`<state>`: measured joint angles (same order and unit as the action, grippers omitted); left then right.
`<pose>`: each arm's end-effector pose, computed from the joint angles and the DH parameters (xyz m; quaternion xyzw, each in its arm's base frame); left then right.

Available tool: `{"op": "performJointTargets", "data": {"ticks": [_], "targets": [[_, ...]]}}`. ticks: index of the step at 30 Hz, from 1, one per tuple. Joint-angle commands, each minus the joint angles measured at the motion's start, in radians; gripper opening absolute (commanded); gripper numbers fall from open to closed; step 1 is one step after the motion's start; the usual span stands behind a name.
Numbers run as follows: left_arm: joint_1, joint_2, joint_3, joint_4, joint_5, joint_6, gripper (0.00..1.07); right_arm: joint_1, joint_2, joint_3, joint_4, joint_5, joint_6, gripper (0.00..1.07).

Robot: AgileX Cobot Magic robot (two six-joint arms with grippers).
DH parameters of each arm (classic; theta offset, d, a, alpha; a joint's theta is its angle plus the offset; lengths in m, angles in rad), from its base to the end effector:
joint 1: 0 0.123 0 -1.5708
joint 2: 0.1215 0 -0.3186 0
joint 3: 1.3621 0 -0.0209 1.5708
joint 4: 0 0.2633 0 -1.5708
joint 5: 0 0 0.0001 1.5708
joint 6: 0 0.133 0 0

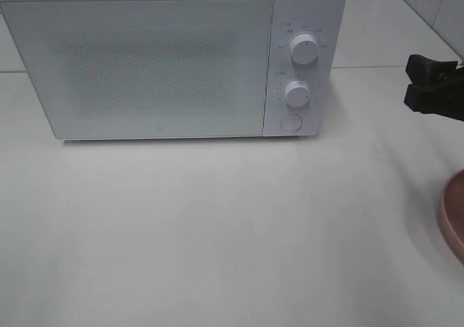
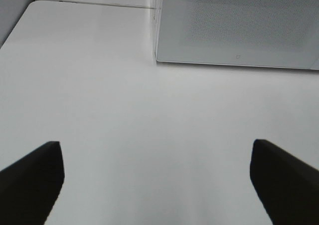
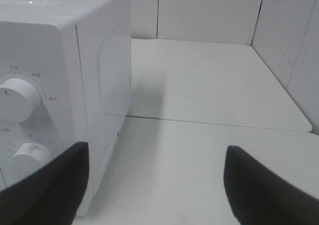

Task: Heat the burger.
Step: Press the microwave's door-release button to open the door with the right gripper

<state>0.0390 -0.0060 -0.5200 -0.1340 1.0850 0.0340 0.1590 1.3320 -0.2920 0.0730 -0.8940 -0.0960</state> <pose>0.0053 -0.0155 0.2687 0.0021 0.8509 -0.0478 0.5232 0.2627 0.0345 0.2288 -0.0566 0.7258 0.0166 0.6854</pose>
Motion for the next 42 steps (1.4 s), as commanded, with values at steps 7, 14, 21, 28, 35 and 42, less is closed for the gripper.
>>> {"op": "performJointTargets", "data": {"ticks": [7, 14, 21, 28, 35, 42], "targets": [[0.004, -0.016, 0.003, -0.004, -0.017, 0.002, 0.93, 0.202, 0.068, 0.023, 0.298, -0.143, -0.177, 0.72], [0.004, -0.016, 0.003, -0.004, -0.017, 0.002, 0.93, 0.378, 0.128, 0.023, 0.466, -0.205, -0.22, 0.72], [0.004, -0.016, 0.003, -0.004, -0.017, 0.002, 0.93, 0.528, 0.212, 0.023, 0.604, -0.306, -0.233, 0.72], [0.004, -0.016, 0.003, -0.004, -0.017, 0.002, 0.93, 0.667, 0.294, 0.022, 0.714, -0.394, -0.233, 0.72], [0.004, -0.016, 0.003, -0.004, -0.017, 0.002, 0.93, 0.736, 0.344, -0.002, 0.776, -0.4, -0.233, 0.72], [0.004, -0.016, 0.003, -0.004, -0.017, 0.002, 0.93, 0.741, 0.383, -0.013, 0.782, -0.408, -0.23, 0.72]]}}
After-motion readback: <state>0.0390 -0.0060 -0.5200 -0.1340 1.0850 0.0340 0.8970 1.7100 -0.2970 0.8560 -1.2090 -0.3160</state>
